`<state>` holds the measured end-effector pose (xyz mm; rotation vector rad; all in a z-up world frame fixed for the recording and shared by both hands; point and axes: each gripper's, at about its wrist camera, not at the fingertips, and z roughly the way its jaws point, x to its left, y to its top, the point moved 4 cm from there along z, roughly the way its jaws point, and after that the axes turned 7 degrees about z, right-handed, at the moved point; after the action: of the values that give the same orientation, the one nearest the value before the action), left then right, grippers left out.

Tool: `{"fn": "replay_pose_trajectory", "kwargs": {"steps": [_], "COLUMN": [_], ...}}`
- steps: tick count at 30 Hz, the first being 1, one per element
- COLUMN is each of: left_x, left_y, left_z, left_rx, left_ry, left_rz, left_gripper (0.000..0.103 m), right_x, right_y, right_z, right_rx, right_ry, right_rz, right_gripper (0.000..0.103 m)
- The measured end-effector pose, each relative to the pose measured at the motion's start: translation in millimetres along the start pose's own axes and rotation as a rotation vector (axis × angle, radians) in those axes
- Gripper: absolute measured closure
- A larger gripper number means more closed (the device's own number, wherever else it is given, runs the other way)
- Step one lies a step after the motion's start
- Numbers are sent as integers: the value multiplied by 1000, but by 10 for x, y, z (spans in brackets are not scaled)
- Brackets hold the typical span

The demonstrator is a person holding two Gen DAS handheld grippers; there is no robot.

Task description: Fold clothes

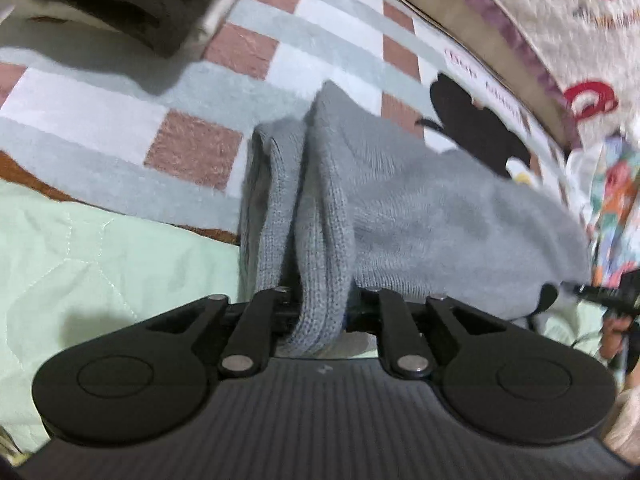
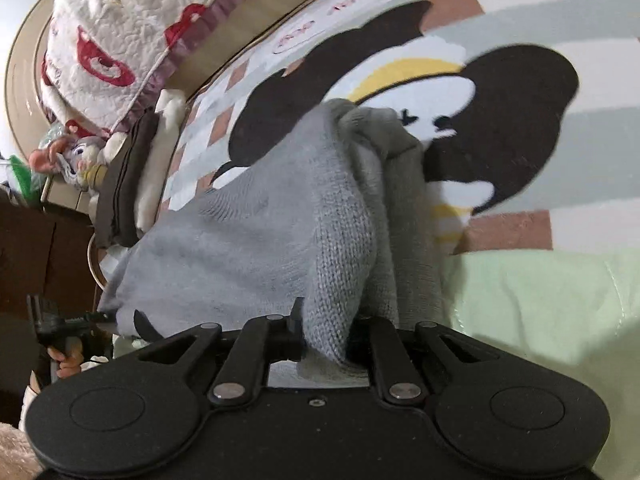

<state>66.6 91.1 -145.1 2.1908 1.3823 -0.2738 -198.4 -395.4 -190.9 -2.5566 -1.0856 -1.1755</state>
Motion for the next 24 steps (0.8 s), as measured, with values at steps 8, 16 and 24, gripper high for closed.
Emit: {"fn": "replay_pose_trajectory", "kwargs": {"steps": [8,16,24], "left_x": [-381,-968,-1141], "left_y": [116,611,357], "left_z": [-338,-86,1011], "left_rx": [-134,-321,-32], "left_ry": [388,256,145], "left_rz": [293,366,334], "left_gripper": [70,66,62], "right_x": [-43,144,138], "right_y": [-99,-99,-54], "right_z": [-39,33,-138], "right_rx": [79,126,94], "right_ry": [-28,-106,-240], "right_rz": [-82,-141,-97], "right_gripper": [78,69,68]}}
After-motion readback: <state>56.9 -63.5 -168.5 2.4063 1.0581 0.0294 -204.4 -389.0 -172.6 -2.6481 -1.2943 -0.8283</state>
